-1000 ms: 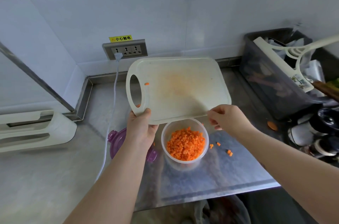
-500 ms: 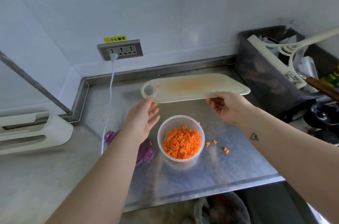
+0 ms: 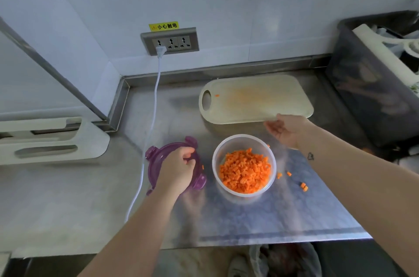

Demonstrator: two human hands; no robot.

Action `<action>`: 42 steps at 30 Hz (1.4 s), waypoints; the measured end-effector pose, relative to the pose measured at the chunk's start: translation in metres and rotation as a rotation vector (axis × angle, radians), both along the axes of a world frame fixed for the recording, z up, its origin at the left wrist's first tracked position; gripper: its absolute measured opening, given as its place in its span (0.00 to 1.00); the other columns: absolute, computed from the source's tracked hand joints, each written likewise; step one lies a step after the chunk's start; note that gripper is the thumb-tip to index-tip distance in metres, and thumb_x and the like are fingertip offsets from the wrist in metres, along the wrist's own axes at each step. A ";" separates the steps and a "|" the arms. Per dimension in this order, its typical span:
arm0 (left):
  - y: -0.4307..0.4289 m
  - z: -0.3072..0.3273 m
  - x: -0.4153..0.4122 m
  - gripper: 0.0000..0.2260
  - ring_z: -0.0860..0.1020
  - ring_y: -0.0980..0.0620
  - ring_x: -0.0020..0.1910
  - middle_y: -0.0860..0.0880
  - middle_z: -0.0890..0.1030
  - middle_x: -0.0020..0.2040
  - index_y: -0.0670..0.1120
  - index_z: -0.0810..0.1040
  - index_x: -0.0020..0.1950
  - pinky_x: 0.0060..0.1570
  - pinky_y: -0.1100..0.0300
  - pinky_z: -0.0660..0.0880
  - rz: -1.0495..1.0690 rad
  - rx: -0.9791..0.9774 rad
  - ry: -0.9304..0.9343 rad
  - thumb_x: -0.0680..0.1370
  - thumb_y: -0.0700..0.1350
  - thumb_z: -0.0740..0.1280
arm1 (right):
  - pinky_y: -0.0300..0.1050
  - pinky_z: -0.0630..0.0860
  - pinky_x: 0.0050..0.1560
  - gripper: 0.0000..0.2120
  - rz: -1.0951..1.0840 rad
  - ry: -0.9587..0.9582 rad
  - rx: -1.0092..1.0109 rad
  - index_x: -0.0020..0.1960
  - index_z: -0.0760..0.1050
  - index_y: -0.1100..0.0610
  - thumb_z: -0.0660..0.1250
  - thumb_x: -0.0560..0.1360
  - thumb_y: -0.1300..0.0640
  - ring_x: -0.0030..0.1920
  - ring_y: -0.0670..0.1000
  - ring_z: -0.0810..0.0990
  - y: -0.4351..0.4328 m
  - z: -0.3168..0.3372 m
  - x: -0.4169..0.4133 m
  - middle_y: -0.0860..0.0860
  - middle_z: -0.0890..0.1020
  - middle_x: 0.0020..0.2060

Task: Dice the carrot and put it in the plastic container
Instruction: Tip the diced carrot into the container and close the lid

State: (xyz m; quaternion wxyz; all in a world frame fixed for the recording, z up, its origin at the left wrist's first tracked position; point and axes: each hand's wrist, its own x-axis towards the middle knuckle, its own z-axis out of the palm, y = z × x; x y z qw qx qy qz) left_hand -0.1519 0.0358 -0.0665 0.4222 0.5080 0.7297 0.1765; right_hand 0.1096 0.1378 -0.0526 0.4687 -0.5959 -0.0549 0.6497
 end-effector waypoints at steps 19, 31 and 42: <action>-0.033 -0.004 0.014 0.14 0.74 0.47 0.54 0.48 0.71 0.57 0.44 0.73 0.58 0.40 0.56 0.68 -0.443 0.115 0.774 0.79 0.51 0.58 | 0.32 0.65 0.50 0.10 0.821 -1.144 0.478 0.57 0.80 0.56 0.63 0.78 0.61 0.54 0.46 0.76 -0.084 0.018 -0.026 0.47 0.81 0.48; -0.021 0.109 0.015 0.06 0.73 0.38 0.39 0.42 0.73 0.44 0.42 0.67 0.42 0.34 0.54 0.63 0.027 0.682 0.564 0.75 0.41 0.63 | 0.30 0.66 0.37 0.20 1.099 -1.211 0.395 0.57 0.78 0.54 0.61 0.72 0.72 0.43 0.47 0.72 -0.113 0.022 -0.008 0.49 0.72 0.47; -0.013 0.110 0.053 0.05 0.83 0.49 0.36 0.45 0.82 0.36 0.45 0.73 0.43 0.40 0.52 0.80 0.427 0.459 -0.534 0.77 0.45 0.62 | 0.47 0.77 0.44 0.12 0.477 -0.277 0.277 0.57 0.75 0.54 0.60 0.80 0.48 0.45 0.53 0.79 -0.116 0.064 0.006 0.54 0.80 0.49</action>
